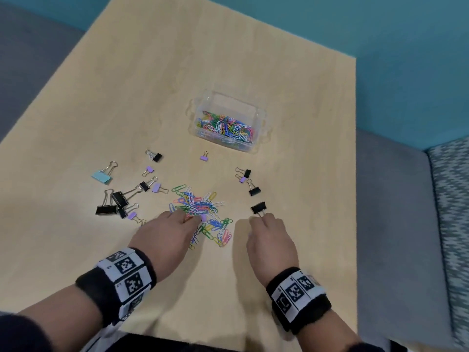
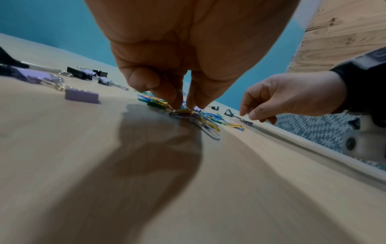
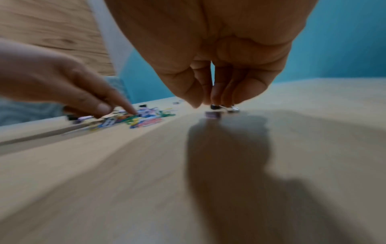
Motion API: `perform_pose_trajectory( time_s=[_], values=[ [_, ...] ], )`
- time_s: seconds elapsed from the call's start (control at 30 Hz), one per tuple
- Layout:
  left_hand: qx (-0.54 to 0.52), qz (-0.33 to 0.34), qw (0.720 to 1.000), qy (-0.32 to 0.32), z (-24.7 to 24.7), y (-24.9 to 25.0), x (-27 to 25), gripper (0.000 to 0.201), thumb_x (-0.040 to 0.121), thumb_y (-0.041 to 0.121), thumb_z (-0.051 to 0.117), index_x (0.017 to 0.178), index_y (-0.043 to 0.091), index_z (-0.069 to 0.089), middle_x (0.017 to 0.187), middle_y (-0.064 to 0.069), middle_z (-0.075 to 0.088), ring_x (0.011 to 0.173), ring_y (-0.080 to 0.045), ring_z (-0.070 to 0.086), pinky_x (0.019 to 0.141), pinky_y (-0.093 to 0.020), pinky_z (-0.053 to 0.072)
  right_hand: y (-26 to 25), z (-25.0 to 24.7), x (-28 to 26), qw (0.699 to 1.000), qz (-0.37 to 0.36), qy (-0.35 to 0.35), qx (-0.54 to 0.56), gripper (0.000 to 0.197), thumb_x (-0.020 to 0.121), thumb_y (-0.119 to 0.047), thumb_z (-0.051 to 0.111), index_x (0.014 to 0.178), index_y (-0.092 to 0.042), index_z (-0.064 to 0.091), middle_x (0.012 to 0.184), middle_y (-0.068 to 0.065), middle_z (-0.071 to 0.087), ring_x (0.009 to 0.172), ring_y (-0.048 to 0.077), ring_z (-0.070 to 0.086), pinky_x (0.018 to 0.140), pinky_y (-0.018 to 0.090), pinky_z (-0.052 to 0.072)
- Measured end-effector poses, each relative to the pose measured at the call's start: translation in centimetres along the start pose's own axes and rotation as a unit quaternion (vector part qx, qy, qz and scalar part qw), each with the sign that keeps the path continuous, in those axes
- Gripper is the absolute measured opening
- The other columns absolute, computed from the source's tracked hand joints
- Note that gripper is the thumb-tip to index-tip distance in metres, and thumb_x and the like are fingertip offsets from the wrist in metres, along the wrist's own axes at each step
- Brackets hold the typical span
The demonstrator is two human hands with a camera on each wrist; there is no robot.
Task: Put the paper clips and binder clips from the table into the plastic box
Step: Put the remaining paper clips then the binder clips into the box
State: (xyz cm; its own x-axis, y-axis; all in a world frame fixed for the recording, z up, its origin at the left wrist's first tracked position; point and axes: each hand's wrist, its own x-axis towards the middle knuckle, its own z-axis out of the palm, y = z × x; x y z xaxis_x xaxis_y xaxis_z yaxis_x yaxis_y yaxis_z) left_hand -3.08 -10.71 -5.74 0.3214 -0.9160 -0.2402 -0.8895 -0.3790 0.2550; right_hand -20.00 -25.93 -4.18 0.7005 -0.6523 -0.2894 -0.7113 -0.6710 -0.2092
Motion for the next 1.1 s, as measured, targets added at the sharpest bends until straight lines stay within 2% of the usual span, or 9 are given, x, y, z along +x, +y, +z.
perform_pose_trajectory(
  time_s=[0.13,0.23,0.37,0.47,0.53,0.73,0.83,0.93,1.1],
  values=[
    [0.005,-0.016,1.000,-0.011,0.4,0.0,0.3,0.056,0.076,0.014,0.062,0.127,0.029,0.047,0.082,-0.002,0.055,0.070,-0.027,0.056,0.048,-0.034,0.049,-2.9,0.7,-1.0,0.990,-0.130,-0.033,-0.050,0.059,0.067,-0.006,0.054,0.124,-0.015,0.048,0.110,0.006,0.052,0.094,0.031,0.047,0.073,0.040,0.044],
    [0.017,0.000,1.000,-0.007,0.5,0.2,0.2,0.059,0.070,0.014,0.069,0.126,0.026,0.053,0.076,-0.003,0.056,0.062,-0.028,0.057,0.044,-0.032,0.045,-4.0,1.0,-1.3,0.986,-0.143,-0.044,-0.073,0.063,0.068,-0.007,0.053,0.130,-0.013,0.043,0.119,0.007,0.049,0.103,0.032,0.045,0.080,0.041,0.039],
    [0.029,-0.003,1.000,0.003,0.1,0.2,0.2,0.050,0.070,0.018,0.073,0.118,0.024,0.060,0.070,-0.002,0.057,0.056,-0.026,0.058,0.041,-0.027,0.038,-4.5,1.6,-2.5,0.981,-0.163,-0.070,-0.073,0.059,0.074,-0.011,0.045,0.132,-0.009,0.040,0.120,0.010,0.048,0.103,0.033,0.045,0.080,0.043,0.040],
    [0.030,-0.009,0.999,-0.022,0.2,0.2,-0.1,0.043,0.076,0.020,0.067,0.118,0.025,0.057,0.073,-0.002,0.057,0.061,-0.027,0.059,0.044,-0.031,0.044,-4.5,1.8,-3.5,0.977,-0.175,-0.097,-0.069,0.057,0.076,-0.015,0.035,0.133,-0.009,0.039,0.122,0.011,0.048,0.104,0.033,0.045,0.081,0.044,0.041],
    [0.030,-0.011,0.999,-0.041,0.2,0.2,-0.3,0.040,0.078,0.021,0.065,0.117,0.027,0.055,0.074,-0.001,0.056,0.064,-0.026,0.060,0.047,-0.032,0.048,-4.5,1.7,-3.8,0.977,-0.178,-0.102,-0.059,0.056,0.075,-0.015,0.040,0.131,-0.010,0.041,0.122,0.009,0.048,0.105,0.033,0.045,0.082,0.044,0.041],
    [0.044,0.027,0.997,-0.053,-0.1,1.2,0.1,0.044,0.067,0.014,0.073,0.108,0.025,0.062,0.066,0.000,0.052,0.055,-0.025,0.056,0.041,-0.027,0.040,-3.8,1.2,-3.2,0.989,-0.128,-0.071,-0.032,0.047,0.071,-0.013,0.045,0.118,-0.013,0.050,0.118,0.004,0.052,0.100,0.030,0.047,0.079,0.040,0.042],
    [0.040,0.044,0.995,-0.080,-1.0,2.8,1.0,0.047,0.074,0.015,0.061,0.120,0.025,0.054,0.076,-0.003,0.054,0.067,-0.029,0.057,0.047,-0.030,0.042,-2.8,1.0,-3.5,0.993,-0.103,-0.054,-0.028,0.043,0.068,-0.015,0.045,0.110,-0.017,0.054,0.110,0.001,0.056,0.095,0.028,0.050,0.074,0.038,0.043],
    [0.029,0.034,0.996,-0.082,-0.9,4.9,3.2,0.046,0.086,0.018,0.045,0.130,0.027,0.036,0.088,-0.004,0.053,0.077,-0.030,0.056,0.052,-0.033,0.033,-1.6,1.0,-4.2,0.995,-0.082,-0.045,-0.030,0.046,0.065,-0.013,0.050,0.110,-0.017,0.055,0.110,0.001,0.057,0.095,0.028,0.051,0.075,0.037,0.044],
    [0.004,0.031,0.997,-0.074,-1.2,5.3,3.7,0.028,0.094,0.027,0.036,0.120,0.020,0.042,0.084,-0.003,0.052,0.074,-0.030,0.055,0.054,-0.035,0.040,-0.5,0.9,-5.4,0.993,-0.097,-0.059,-0.023,0.054,0.066,-0.015,0.038,0.118,-0.016,0.053,0.115,0.000,0.054,0.097,0.026,0.047,0.077,0.035,0.044]
  ],
)
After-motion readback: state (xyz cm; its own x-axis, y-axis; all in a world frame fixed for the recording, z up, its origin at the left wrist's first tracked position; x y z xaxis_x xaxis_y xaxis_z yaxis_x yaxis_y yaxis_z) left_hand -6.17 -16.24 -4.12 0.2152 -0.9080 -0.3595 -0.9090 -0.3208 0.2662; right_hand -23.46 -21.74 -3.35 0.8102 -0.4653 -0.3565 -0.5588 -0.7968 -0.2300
